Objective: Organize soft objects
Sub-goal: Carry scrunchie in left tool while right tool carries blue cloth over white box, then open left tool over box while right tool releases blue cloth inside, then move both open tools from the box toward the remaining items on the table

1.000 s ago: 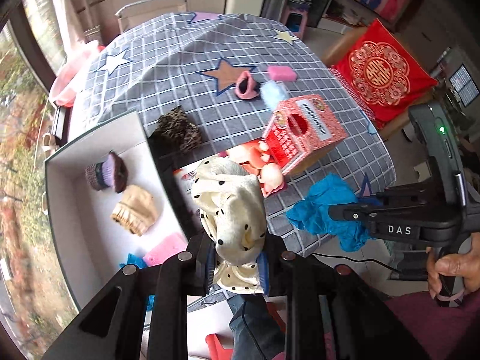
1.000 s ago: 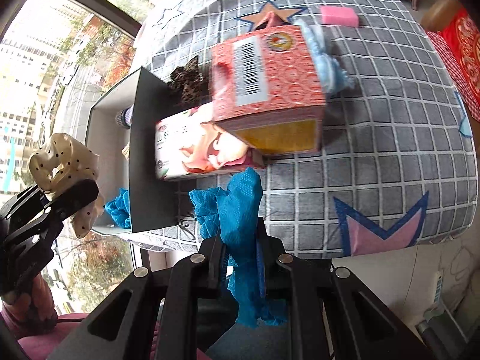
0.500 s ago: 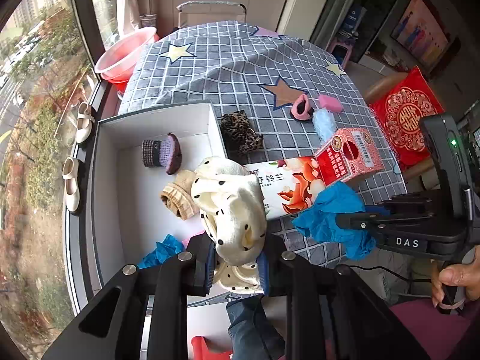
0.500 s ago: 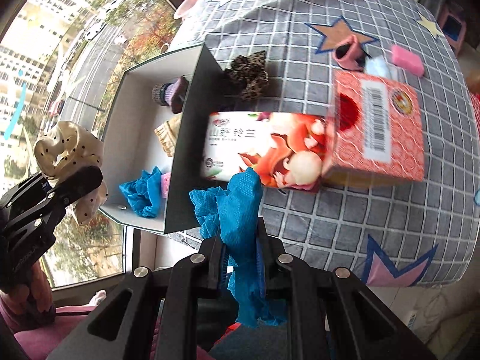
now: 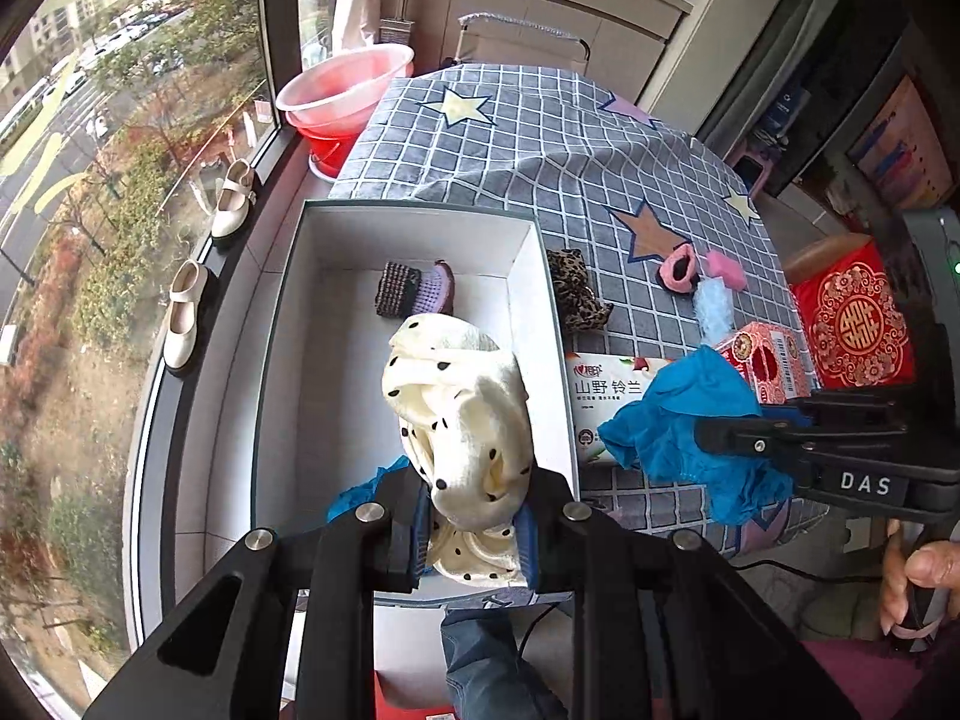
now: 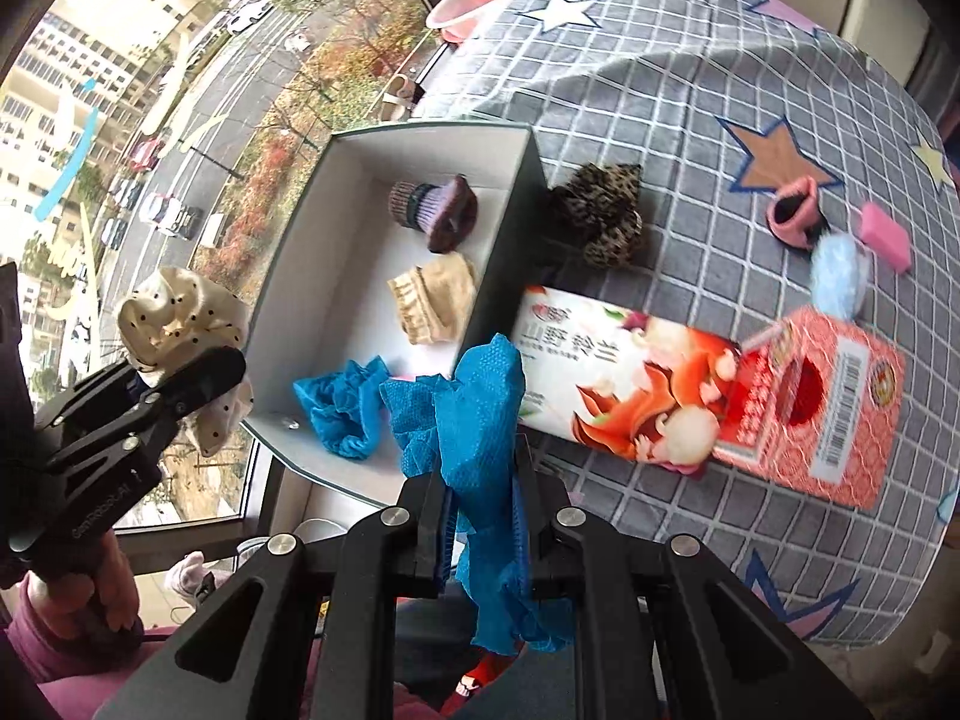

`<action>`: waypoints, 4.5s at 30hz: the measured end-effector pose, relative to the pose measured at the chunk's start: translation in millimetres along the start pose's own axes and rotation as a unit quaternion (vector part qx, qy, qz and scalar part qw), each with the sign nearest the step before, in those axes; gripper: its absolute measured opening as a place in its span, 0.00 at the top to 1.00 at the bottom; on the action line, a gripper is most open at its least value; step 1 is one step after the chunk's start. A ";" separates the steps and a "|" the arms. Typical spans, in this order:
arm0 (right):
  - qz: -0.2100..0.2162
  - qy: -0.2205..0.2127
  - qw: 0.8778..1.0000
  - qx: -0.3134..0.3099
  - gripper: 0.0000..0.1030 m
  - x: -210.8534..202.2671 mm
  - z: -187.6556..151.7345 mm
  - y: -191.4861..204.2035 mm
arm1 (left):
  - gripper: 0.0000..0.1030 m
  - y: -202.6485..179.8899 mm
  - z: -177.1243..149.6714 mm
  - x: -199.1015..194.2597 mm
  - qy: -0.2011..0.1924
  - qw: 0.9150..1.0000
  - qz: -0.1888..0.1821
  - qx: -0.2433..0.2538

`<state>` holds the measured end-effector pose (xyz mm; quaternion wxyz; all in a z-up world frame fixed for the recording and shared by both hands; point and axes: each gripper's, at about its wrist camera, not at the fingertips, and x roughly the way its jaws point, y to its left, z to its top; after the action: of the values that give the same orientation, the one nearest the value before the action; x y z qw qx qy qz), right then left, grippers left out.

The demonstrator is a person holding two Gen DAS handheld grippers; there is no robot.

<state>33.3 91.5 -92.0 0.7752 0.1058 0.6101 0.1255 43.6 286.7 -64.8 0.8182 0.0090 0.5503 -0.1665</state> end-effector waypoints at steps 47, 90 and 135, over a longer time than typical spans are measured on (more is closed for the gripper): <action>0.036 0.037 0.997 -0.060 0.84 34.4 83.7 67.1 | 0.75 38.0 10.7 50.9 0.044 0.997 0.034 -0.060; 0.037 0.043 0.998 -0.002 0.00 37.8 103.0 36.5 | 0.01 30.3 36.9 61.6 0.074 0.995 0.030 -0.052; -0.060 0.129 0.971 0.193 0.00 99.0 79.5 -308.7 | 0.00 -236.5 172.4 227.7 0.173 0.958 0.038 0.223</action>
<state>153.1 -169.3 -262.3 0.6610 0.1990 0.7230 -0.0287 208.7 -30.6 -162.8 0.6931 0.2414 0.6317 -0.2496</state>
